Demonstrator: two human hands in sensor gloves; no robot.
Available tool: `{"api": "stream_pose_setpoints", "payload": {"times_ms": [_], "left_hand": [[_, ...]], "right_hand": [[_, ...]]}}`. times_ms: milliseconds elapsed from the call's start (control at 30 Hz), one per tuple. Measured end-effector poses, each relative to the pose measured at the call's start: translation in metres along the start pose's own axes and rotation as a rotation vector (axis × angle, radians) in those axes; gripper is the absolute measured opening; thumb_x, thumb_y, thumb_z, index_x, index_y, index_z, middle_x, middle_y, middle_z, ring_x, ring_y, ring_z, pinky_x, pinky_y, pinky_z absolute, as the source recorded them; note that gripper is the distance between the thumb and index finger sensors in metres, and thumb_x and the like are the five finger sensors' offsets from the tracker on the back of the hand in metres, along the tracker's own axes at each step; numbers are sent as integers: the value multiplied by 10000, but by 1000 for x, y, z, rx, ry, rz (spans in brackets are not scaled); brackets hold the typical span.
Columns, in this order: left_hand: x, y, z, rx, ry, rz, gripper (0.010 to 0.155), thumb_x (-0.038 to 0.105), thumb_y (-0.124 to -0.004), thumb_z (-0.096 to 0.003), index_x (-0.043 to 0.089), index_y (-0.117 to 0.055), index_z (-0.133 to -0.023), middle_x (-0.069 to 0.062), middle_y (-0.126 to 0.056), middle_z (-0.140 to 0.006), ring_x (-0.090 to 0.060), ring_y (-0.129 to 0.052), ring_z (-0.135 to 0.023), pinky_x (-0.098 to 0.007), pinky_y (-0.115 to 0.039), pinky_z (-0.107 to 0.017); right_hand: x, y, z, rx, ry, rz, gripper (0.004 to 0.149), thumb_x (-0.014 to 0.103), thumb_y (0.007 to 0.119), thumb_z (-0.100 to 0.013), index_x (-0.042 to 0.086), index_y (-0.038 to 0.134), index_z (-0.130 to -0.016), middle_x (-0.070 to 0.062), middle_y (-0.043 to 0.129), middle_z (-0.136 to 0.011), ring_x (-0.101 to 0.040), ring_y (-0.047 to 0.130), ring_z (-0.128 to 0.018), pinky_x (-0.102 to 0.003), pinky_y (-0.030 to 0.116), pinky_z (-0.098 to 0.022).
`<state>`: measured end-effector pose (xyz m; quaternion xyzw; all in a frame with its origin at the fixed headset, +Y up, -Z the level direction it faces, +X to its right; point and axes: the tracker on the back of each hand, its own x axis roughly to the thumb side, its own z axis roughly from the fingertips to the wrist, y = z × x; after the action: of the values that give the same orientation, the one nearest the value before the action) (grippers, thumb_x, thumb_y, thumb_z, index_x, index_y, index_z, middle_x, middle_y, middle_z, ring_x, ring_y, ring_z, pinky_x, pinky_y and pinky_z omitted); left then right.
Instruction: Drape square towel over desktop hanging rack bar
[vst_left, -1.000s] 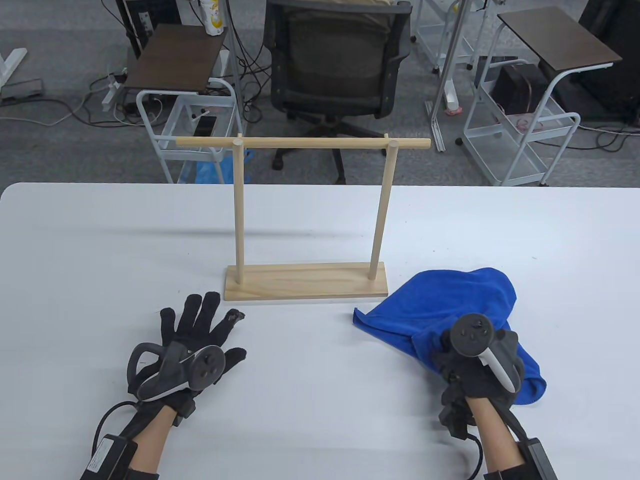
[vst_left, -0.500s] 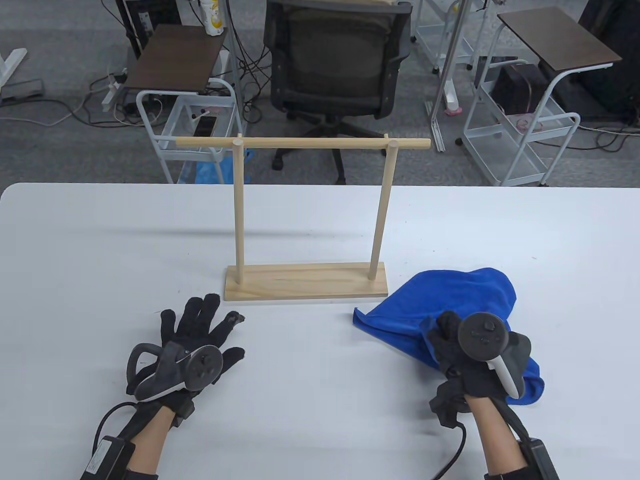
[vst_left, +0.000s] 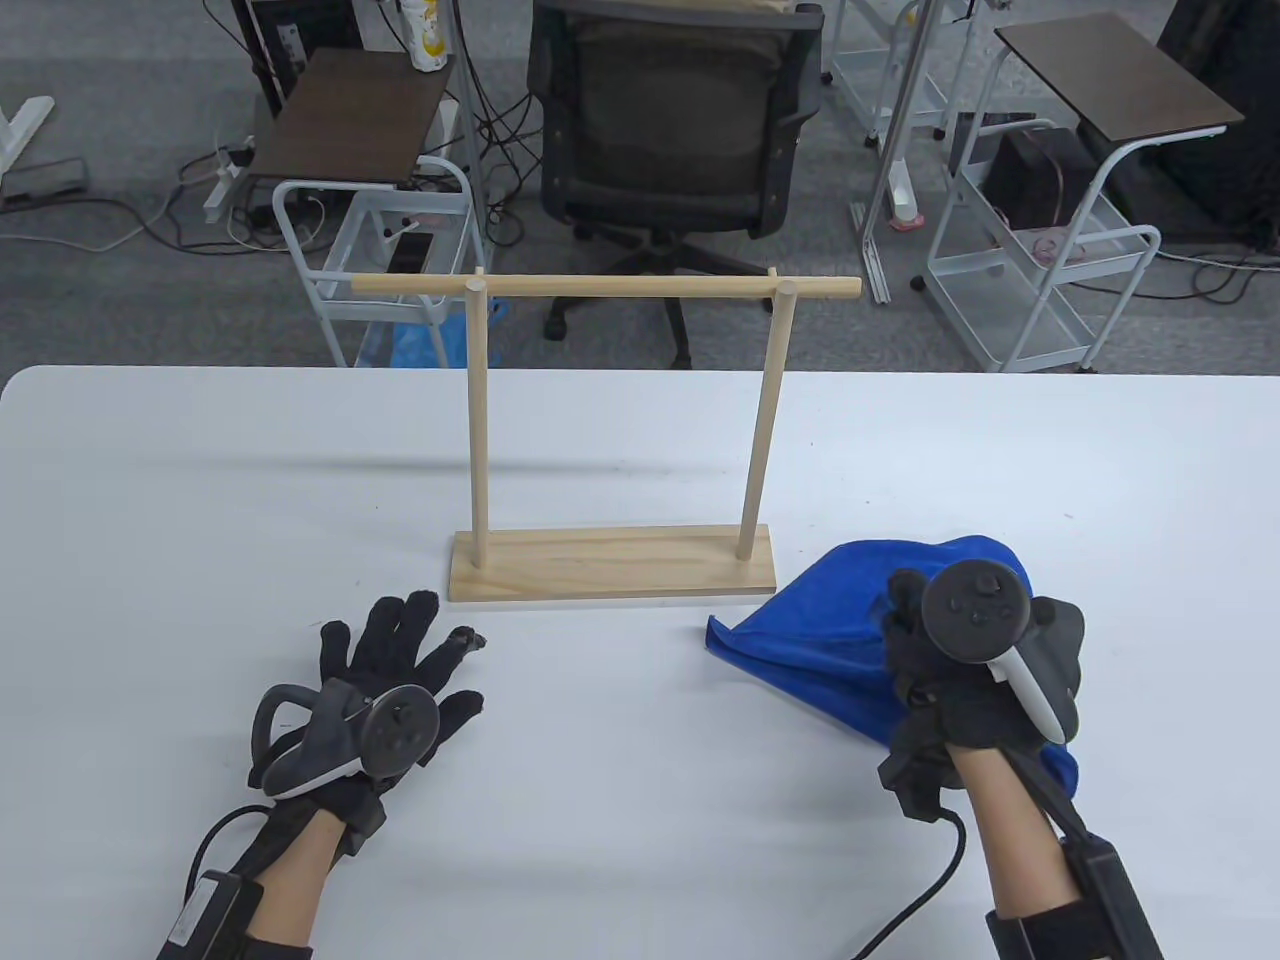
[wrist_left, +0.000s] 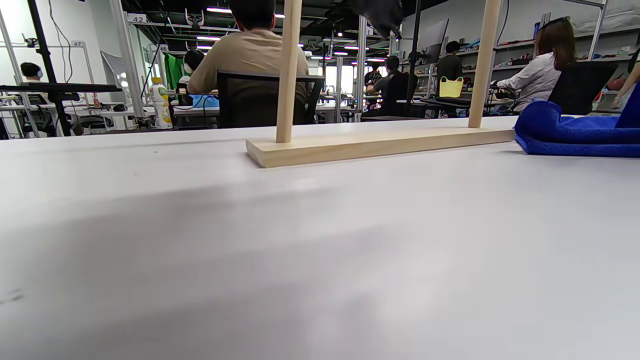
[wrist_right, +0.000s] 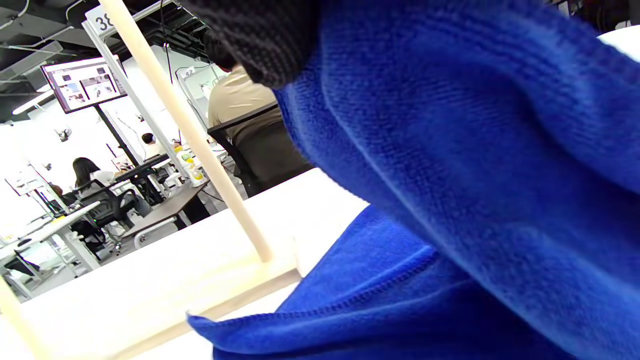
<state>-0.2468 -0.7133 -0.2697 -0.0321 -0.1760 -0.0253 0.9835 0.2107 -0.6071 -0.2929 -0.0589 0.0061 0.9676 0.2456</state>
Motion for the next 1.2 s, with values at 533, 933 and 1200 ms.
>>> {"api": "stream_pose_setpoints", "payload": {"times_ms": [533,933,1200], "left_hand": [[-8,0,1,0,10,42,737,650,-433,-569,331,-435,-1233,-152,-297,-1321,-451,-363,-1182,-738,-321,-807],[-14,-2,0,-9,21,70,734,643,-436,-574,323,-432,-1234,-156,-312,-1319,-450,-384,-1180,-736,-330,-808],[-15,-1,0,-2,26,79,735,641,-437,-574,318,-428,-1234,-159,-317,-1318,-448,-387,-1180,-735,-335,-808]], "right_hand": [[54,-65,-4,-113,-149,-162,403,202,664,-610,127,658,-1006,-252,749,-981,-461,861,-797,-597,690,-584],[107,-114,-10,-281,-292,-277,404,239,674,-607,121,676,-993,-166,878,-771,-288,950,-588,-488,763,-501],[142,-132,-16,-306,-352,-295,403,256,680,-609,119,685,-988,-148,893,-735,-258,955,-537,-459,777,-471]]}}
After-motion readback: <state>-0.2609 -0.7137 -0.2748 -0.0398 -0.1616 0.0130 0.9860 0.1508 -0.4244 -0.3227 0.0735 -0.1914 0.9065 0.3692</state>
